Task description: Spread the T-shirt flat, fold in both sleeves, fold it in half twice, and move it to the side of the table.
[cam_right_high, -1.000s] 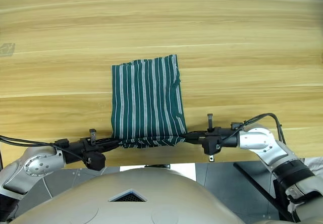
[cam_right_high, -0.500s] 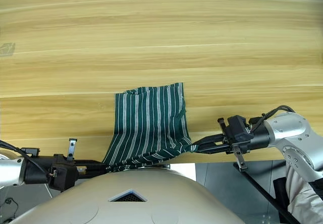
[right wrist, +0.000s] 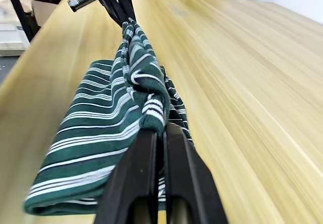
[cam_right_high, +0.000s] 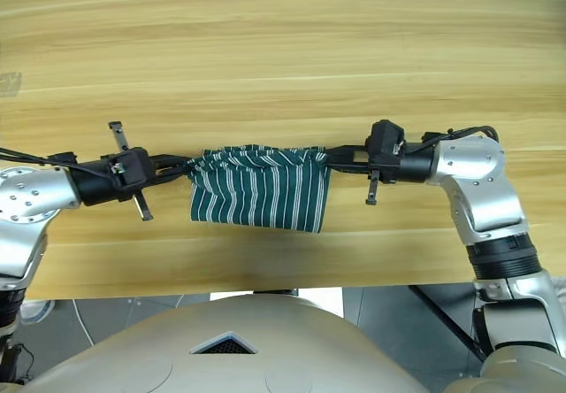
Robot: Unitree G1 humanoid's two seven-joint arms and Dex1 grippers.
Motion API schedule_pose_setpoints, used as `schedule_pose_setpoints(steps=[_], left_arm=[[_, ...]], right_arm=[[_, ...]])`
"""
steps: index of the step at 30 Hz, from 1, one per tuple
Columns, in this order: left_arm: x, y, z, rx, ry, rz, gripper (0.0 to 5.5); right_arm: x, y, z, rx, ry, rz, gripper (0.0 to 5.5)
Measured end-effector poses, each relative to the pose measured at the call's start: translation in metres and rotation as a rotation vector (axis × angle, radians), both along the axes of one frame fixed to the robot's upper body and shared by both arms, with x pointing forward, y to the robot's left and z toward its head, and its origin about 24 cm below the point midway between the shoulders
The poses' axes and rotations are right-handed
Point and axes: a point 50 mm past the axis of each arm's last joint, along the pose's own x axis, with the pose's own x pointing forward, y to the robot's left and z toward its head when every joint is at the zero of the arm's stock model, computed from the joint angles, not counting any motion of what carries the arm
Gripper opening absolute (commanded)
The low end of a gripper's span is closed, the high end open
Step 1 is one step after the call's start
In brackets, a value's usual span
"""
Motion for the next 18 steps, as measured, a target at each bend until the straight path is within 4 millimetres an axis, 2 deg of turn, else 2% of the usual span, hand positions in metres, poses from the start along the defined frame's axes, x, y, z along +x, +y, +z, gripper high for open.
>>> schedule_pose_setpoints(steps=[6, 7, 10, 13, 15, 16, 18], left_arm=[[0.023, -0.013, -0.018, -0.006, -0.014, 0.063, 0.08], [0.025, -0.014, -0.019, -0.014, -0.013, 0.068, 0.43], [0.033, -0.014, -0.024, -0.041, -0.018, 0.119, 0.95], [0.050, -0.008, -0.015, -0.079, -0.118, 0.256, 1.37], [0.064, 0.000, -0.007, -0.120, -0.218, 0.409, 1.67], [0.071, 0.006, -0.005, -0.142, -0.261, 0.497, 1.88], [0.076, 0.017, -0.006, -0.162, -0.303, 0.628, 1.88]], right_arm=[[0.016, 0.003, -0.015, -0.048, 0.002, -0.016, 0.00], [0.015, 0.004, -0.017, -0.053, 0.008, -0.012, 0.00], [0.017, 0.003, -0.025, -0.078, 0.020, -0.028, 0.69], [0.028, -0.003, -0.027, -0.069, -0.028, -0.140, 1.17], [0.041, -0.007, -0.024, -0.036, -0.092, -0.269, 1.53], [0.048, -0.009, -0.021, -0.026, -0.127, -0.326, 1.64], [0.053, -0.011, -0.021, -0.028, -0.175, -0.387, 1.64]])
